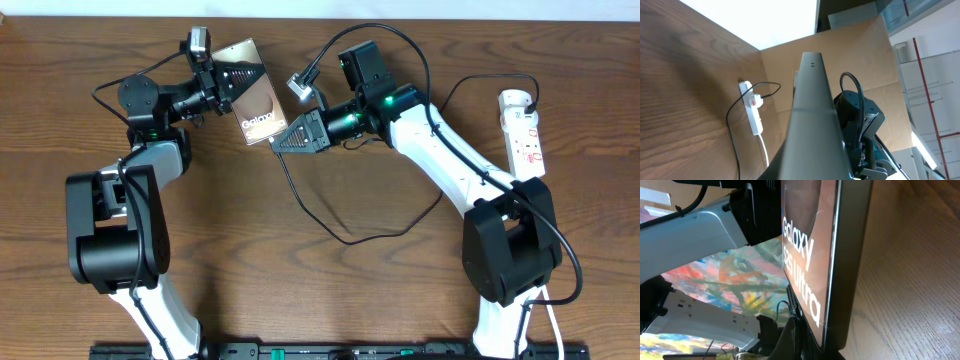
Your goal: Plug charger to phone and switch on socket
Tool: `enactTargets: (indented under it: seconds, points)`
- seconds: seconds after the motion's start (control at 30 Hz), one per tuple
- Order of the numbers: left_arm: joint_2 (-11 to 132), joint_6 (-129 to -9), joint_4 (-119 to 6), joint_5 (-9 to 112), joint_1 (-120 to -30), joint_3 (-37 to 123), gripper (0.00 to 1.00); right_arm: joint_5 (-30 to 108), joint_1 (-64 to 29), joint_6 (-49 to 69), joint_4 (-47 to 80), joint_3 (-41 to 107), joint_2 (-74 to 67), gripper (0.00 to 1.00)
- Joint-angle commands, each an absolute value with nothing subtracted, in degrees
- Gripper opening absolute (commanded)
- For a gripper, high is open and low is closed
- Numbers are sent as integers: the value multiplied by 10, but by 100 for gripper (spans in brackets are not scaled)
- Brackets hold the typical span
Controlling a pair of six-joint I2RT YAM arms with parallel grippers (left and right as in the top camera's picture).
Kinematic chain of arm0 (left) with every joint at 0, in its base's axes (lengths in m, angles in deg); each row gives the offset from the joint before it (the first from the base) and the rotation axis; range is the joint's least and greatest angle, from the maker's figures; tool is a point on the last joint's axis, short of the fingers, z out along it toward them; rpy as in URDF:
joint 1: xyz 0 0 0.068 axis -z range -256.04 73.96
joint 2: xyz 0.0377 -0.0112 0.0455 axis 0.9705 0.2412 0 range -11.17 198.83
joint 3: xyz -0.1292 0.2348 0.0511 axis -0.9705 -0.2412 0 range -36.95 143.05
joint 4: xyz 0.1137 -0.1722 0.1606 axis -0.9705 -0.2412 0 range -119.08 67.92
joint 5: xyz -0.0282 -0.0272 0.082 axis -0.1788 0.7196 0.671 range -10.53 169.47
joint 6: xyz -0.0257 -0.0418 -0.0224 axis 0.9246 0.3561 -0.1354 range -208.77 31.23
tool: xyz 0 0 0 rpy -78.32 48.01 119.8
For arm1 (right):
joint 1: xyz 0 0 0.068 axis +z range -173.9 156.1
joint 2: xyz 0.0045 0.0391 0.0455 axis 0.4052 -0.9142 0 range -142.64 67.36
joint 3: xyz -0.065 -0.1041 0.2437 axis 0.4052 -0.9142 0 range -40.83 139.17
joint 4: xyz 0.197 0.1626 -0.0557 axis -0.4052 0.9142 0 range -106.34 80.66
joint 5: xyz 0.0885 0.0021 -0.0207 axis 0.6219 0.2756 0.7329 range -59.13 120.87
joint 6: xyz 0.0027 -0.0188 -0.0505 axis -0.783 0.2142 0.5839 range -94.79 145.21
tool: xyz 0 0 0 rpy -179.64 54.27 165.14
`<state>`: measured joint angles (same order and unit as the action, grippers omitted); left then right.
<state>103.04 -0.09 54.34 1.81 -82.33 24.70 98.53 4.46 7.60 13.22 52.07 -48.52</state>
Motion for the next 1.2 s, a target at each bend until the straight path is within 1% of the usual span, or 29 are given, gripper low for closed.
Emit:
enactTargets:
  seconds: [0.0, 1.17]
  points:
    - [1019, -6, 550, 0, -817, 259, 7, 978, 51, 72, 130, 522, -488, 1]
    - [1019, -6, 550, -11, -817, 259, 7, 964, 50, 42, 100, 522, -488, 1]
